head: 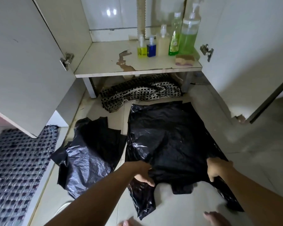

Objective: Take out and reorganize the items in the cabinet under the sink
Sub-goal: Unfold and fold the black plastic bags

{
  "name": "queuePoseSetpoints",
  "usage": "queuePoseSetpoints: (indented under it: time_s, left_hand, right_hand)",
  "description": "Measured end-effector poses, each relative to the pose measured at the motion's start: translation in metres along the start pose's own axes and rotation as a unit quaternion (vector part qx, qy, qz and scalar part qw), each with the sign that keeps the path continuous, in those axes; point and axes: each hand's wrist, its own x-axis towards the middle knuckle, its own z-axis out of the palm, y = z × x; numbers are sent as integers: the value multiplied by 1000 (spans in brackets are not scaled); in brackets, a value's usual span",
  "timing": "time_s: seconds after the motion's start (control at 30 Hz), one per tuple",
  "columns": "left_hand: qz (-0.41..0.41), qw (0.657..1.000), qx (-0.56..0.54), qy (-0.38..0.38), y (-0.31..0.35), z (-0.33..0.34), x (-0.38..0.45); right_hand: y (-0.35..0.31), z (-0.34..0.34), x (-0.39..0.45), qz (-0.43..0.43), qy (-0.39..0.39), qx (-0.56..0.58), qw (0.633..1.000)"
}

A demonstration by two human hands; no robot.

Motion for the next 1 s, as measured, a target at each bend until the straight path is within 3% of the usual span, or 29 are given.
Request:
queuePoseSetpoints:
  time_s: [0.07, 0.13, 0.27, 0.37, 0.63, 0.87, 1.0]
  left_hand:
    - [11, 1000, -8, 24, -5, -29, -13]
    - [1, 997, 10, 82, -21, -73, -32]
    - [-74, 966, -30, 244, -72, -156, -78]
    - [-122, 941, -93, 301, -119, -167, -97]
    - [-270, 941, -130, 158, -224, -79, -112]
    - [-288, 908, -305, -2, -244, -42, -97]
    - [-291, 882, -370, -20, -248, -31, -84]
  right_hand:
    - [-20, -39, -12, -39, 5, 51, 998]
    - [-51, -87, -26, -101, 84, 122, 984]
    - [-130, -168, -73, -261, 234, 224, 909]
    - [-188, -180, -107, -359, 253, 224, 870]
    - [-301, -102, -100, -338, 22, 179, 924]
    - [-349, -43, -80, -295, 6, 189, 937]
    - [-351, -29, -79, -267, 3, 168, 949]
